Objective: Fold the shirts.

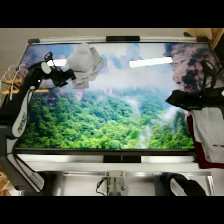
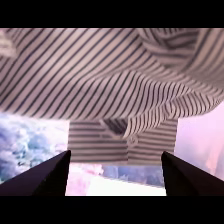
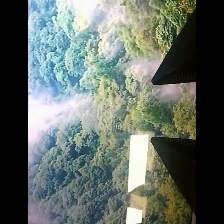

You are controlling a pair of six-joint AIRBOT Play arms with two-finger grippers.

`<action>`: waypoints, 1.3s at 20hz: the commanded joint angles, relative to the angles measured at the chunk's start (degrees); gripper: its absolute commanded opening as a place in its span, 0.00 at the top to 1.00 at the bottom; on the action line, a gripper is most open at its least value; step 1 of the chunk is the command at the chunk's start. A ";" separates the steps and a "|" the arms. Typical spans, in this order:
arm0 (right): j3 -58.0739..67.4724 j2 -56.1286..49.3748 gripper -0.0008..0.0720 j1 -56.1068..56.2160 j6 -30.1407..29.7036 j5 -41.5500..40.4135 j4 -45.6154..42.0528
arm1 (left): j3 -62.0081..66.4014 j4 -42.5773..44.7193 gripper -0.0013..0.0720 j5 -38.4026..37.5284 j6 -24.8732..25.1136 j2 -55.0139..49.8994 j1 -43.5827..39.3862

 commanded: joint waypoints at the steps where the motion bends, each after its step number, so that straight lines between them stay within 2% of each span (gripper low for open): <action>1: -0.02 0.00 0.36 0.04 -0.42 -1.07 0.07 | 8.72 -8.76 0.05 4.66 0.24 -9.20 1.05; 4: -0.02 0.00 0.36 0.04 -0.42 -2.19 0.04 | 8.72 -12.11 0.05 11.17 0.24 -11.41 1.05; 5: -0.02 0.00 0.36 0.04 -0.39 -2.54 0.04 | 8.72 -12.35 0.09 12.52 0.17 -11.69 1.11; 6: -0.02 0.00 0.36 0.04 -0.37 -2.75 0.07 | 8.74 -12.79 0.31 13.29 0.17 -11.74 1.18; 7: -0.02 0.00 0.36 0.02 -0.37 -2.91 0.04 | 8.90 -13.70 0.70 13.60 0.17 -11.65 1.31; 8: -0.02 0.00 0.36 0.02 -0.37 -3.15 0.04 | 9.29 -15.08 0.90 13.57 0.22 -11.65 1.49; 10: 0.00 0.00 0.36 0.02 -0.37 -3.08 0.07 | 10.10 -19.82 0.91 12.46 1.36 -10.69 1.86; 11: 0.00 0.00 0.36 0.02 -0.39 -2.71 0.09 | 10.19 -23.06 0.91 12.46 7.69 -8.87 1.77; 13: 0.26 0.02 0.36 0.02 -2.95 -2.47 0.02 | 10.19 -28.02 0.91 11.39 24.30 -2.12 0.50; 15: 2.29 0.07 0.36 0.02 -6.21 -2.29 -0.22 | 10.19 -28.11 0.91 9.46 33.57 8.15 -1.70; 16: 4.24 0.07 0.36 -0.02 -6.91 -1.97 -0.44 | 10.16 -28.11 0.91 8.48 35.89 14.25 -2.99; 21: 21.38 0.13 0.36 -0.02 -7.34 4.44 -0.48 | 9.75 -26.16 0.91 3.67 36.39 38.99 -11.28; 23: 26.91 1.40 0.36 -0.04 -6.14 8.26 -0.50 | 7.56 -22.10 0.91 1.88 32.81 43.87 -16.28; 26: 29.79 5.51 0.36 -0.04 -4.74 13.70 -3.32 | 2.71 -14.58 0.91 -4.96 25.81 44.39 -24.15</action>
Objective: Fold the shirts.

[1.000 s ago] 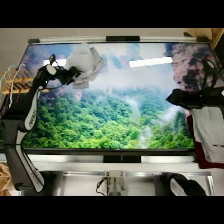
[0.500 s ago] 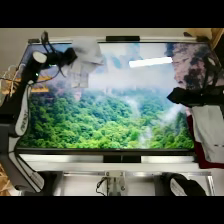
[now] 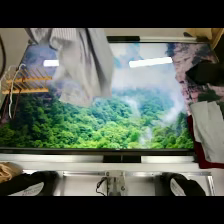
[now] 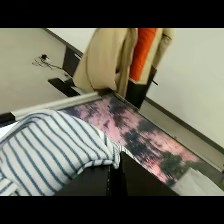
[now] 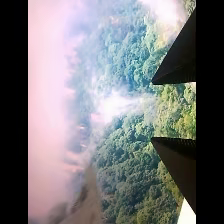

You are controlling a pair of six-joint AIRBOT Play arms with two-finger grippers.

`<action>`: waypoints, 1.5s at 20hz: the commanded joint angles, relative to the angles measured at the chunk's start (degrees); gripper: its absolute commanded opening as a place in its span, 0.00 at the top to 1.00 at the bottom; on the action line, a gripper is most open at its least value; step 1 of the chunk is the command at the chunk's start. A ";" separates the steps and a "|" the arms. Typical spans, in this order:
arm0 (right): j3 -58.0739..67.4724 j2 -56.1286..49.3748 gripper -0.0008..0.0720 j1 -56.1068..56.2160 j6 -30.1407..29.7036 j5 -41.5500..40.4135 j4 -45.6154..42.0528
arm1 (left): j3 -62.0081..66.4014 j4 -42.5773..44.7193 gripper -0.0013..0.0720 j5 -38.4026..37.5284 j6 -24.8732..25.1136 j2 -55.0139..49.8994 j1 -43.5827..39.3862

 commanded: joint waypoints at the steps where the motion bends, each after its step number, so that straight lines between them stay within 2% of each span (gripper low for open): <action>1: 4.44 4.22 0.36 -0.04 1.40 7.63 -3.87 | -6.60 7.37 0.91 -6.60 -6.14 2.82 -8.98; 4: 4.44 6.93 0.36 -0.04 1.79 12.41 -8.94 | -19.12 7.34 0.91 -3.72 -9.01 -1.55 -17.14; 7: 4.35 7.34 0.36 -0.04 5.25 15.06 -10.16 | -27.04 6.80 0.89 1.73 -12.85 -9.49 -24.39; 8: 4.07 7.34 0.36 0.00 6.05 15.02 -9.46 | -26.95 5.70 0.58 1.36 -13.49 -12.68 -25.75; 9: 4.02 7.21 0.36 0.00 6.16 15.10 -8.87 | -26.56 4.46 0.08 0.48 -14.40 -14.75 -26.10; 10: 4.02 7.04 0.35 0.00 4.94 15.54 -7.58 | -25.92 4.37 0.00 -1.07 -16.52 -15.91 -25.62; 12: 3.65 6.36 0.09 0.00 4.11 16.46 -6.54 | -24.76 4.66 0.00 -6.10 -17.35 -15.34 -22.32; 14: 1.77 5.31 0.09 0.00 4.13 16.87 -6.51 | -23.12 10.14 0.00 -15.56 -17.35 -12.96 -16.15; 17: -4.20 3.02 0.09 0.00 4.15 16.72 -5.66 | -23.30 25.09 0.00 -28.39 -17.38 -8.11 -4.87; 19: -10.71 1.73 0.09 0.02 4.15 13.57 -3.56 | -26.21 27.91 0.00 -31.95 -17.35 -6.49 2.25; 21: -18.56 0.81 0.09 0.02 4.26 6.54 -0.98 | -32.06 26.64 0.00 -31.91 -17.35 -6.03 7.08; 23: -25.33 -0.87 0.09 0.09 4.70 0.52 0.98 | -39.45 23.45 0.00 -28.09 -17.33 -6.05 8.83; 27: -33.31 -7.13 0.09 6.27 4.61 -5.01 -0.46 | -50.31 16.41 0.00 -15.56 -17.35 -6.60 6.19; 30: -33.92 -13.29 0.09 11.28 4.68 -8.57 -0.61 | -51.39 16.00 0.00 -10.64 -17.38 -8.17 3.39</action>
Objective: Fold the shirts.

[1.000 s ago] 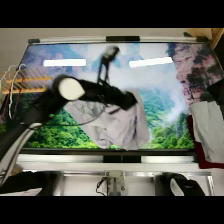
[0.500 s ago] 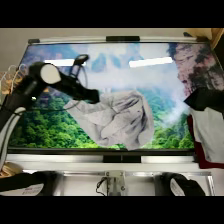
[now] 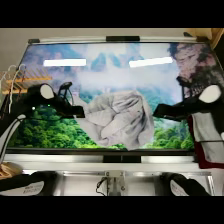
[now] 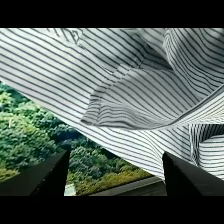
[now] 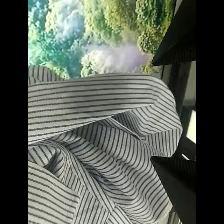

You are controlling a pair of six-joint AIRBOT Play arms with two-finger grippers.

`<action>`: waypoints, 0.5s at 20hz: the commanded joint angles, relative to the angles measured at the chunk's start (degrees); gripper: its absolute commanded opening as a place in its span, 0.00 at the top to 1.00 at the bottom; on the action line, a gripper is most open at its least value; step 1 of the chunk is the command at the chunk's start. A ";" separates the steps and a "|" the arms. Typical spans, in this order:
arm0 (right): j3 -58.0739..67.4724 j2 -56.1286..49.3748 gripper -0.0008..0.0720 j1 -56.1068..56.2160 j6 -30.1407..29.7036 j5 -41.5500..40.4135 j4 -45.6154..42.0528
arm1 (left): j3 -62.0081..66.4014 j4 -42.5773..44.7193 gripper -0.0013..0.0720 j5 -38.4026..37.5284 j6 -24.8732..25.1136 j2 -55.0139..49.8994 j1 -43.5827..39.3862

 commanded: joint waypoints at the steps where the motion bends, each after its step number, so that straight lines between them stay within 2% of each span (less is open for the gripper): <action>1: -2.54 -7.06 0.09 5.27 0.24 -5.88 -0.04 | -3.17 -1.92 0.00 7.80 -0.04 -1.22 -2.29; 4: -2.54 -12.26 0.09 7.06 0.85 -7.48 0.02 | -3.17 -2.27 0.00 11.69 -0.28 -1.81 -3.30; 6: -2.54 -14.95 0.09 7.41 1.16 -7.85 0.00 | -3.17 -2.27 0.01 14.51 -2.36 -2.12 -3.43; 7: -2.54 -15.85 0.09 7.39 1.40 -8.11 0.04 | -3.17 -2.27 0.07 16.04 -3.65 -2.34 -3.43; 8: -2.54 -16.50 0.09 7.39 1.64 -8.41 0.04 | -3.17 -2.29 0.26 17.25 -4.15 -2.58 -3.43; 9: -2.54 -17.03 0.09 7.39 2.23 -8.81 0.04 | -3.17 -2.29 0.39 18.75 -4.13 -2.80 -3.45; 10: -2.54 -17.27 0.09 7.39 2.56 -9.07 0.02 | -3.17 -2.29 0.47 20.17 -4.15 -2.86 -3.45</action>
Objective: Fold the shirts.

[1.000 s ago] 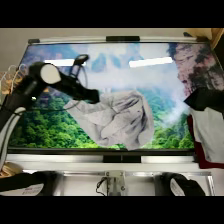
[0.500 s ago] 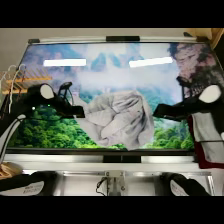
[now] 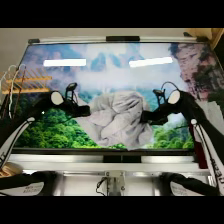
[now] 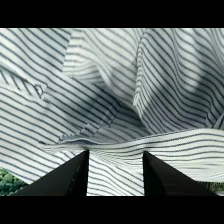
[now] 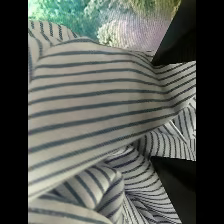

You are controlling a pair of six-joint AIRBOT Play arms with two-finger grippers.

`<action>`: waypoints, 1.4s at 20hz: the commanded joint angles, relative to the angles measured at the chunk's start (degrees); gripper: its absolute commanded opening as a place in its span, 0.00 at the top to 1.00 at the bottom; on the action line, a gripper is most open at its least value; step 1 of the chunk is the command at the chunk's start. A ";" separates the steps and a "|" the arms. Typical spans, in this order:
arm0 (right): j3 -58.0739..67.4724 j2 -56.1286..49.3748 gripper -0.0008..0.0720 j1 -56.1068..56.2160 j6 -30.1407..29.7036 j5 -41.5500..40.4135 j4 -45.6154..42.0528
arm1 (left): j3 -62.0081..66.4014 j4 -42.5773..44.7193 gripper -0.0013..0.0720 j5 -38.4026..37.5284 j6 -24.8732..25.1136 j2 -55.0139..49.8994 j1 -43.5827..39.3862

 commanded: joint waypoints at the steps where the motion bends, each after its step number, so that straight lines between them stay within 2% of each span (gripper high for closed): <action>1: -0.09 -2.23 0.14 0.37 1.05 -1.60 -0.07 | -0.11 -0.15 0.57 6.27 -1.29 -0.46 -0.22; 2: -0.09 -2.21 0.45 0.37 1.05 -1.77 -0.13 | -0.11 -0.48 0.72 7.34 -1.25 -0.48 -0.22; 3: -0.09 -2.23 0.78 0.37 1.20 -1.84 -0.28 | -0.11 -0.55 0.81 8.00 -1.27 -0.48 -0.22; 4: -0.07 -2.21 0.88 0.37 1.79 -1.99 -1.01 | -0.11 -0.52 0.91 8.11 -1.25 -0.46 -0.20; 11: 0.96 2.58 0.88 0.37 -0.50 -2.08 -5.88 | 2.75 -0.39 0.91 4.79 0.94 -0.24 0.44; 12: 1.29 4.07 0.88 0.37 -0.48 -2.23 -6.38 | 4.39 -0.72 0.68 2.64 2.54 -0.22 0.44; 13: 1.38 5.31 0.88 0.37 -0.46 -2.56 -6.32 | 6.05 -2.67 0.12 -0.02 6.03 -0.24 0.13; 14: 1.38 6.34 0.88 0.39 -0.44 -2.91 -6.27 | 7.39 -6.58 0.00 -4.87 10.49 -0.24 -0.70; 15: 1.38 6.80 0.88 0.39 -0.39 -2.86 -5.90 | 8.00 -8.22 0.00 -10.08 15.98 -0.22 -2.19; 17: 1.38 6.82 0.88 0.39 -0.39 -2.67 -5.79 | 7.91 -7.26 0.00 -13.14 17.35 -0.17 -6.54; 22: 1.38 6.82 0.88 0.39 -0.17 -1.03 -5.62 | 7.93 -7.37 0.00 -2.38 19.45 -2.73 -17.29; 28: 1.38 6.82 0.88 0.37 0.22 0.90 -5.62 | 7.98 -10.97 0.00 3.78 19.39 -9.33 -21.29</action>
